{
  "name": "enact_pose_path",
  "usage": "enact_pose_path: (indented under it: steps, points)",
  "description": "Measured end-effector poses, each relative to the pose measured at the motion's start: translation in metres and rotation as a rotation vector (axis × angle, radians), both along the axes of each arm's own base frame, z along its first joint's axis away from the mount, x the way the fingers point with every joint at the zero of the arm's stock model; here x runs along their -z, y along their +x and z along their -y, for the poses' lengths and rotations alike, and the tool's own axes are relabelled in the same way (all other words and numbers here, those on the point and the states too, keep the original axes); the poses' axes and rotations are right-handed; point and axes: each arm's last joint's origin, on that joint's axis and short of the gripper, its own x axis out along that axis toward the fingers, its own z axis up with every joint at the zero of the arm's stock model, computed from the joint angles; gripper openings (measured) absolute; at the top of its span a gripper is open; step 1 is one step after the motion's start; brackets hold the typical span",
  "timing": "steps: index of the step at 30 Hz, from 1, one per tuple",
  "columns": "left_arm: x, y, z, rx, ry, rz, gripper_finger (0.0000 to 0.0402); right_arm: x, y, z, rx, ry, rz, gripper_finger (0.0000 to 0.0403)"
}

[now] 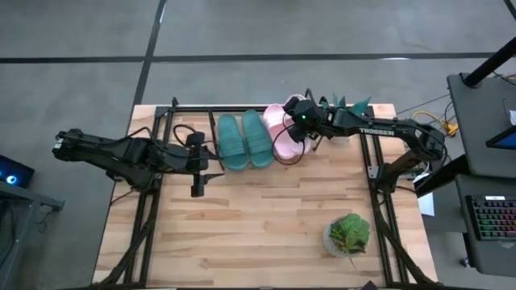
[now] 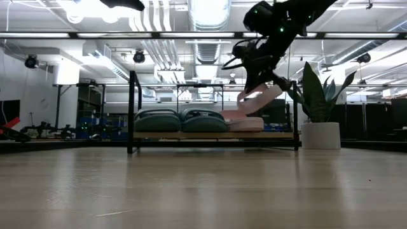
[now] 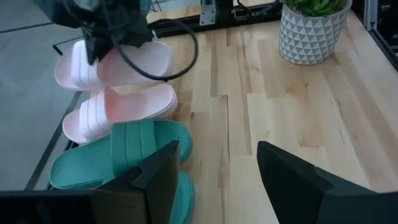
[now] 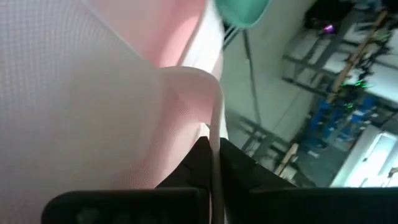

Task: Pick and place slides into the shelf
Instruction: Put the pink slide on the shelf

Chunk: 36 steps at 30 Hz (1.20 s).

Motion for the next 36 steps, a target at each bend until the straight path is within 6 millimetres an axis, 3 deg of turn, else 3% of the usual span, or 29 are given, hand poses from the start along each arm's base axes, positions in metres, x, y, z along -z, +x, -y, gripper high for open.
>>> enact_pose_path:
  steps: [10, 23, 30, 36]
  points:
    - [-0.002, 0.002, 0.000, 0.014, 0.021, 0.019, 0.0199, 0.004, -0.003, -0.001, -0.011, 0.003, -0.034, 0.0008]
    - [-0.001, 0.003, 0.000, 0.014, 0.023, 0.008, 0.0199, 0.028, 0.004, 0.000, 0.013, 0.078, -0.095, 0.0008]
    - [0.000, 0.003, 0.000, 0.016, 0.026, 0.006, 0.0199, 0.027, 0.002, 0.000, 0.130, 0.155, 0.006, 0.0011]
    - [0.000, 0.003, 0.000, 0.016, 0.026, 0.007, 0.0199, 0.019, -0.002, -0.002, 0.170, 0.172, 0.063, 0.0037]
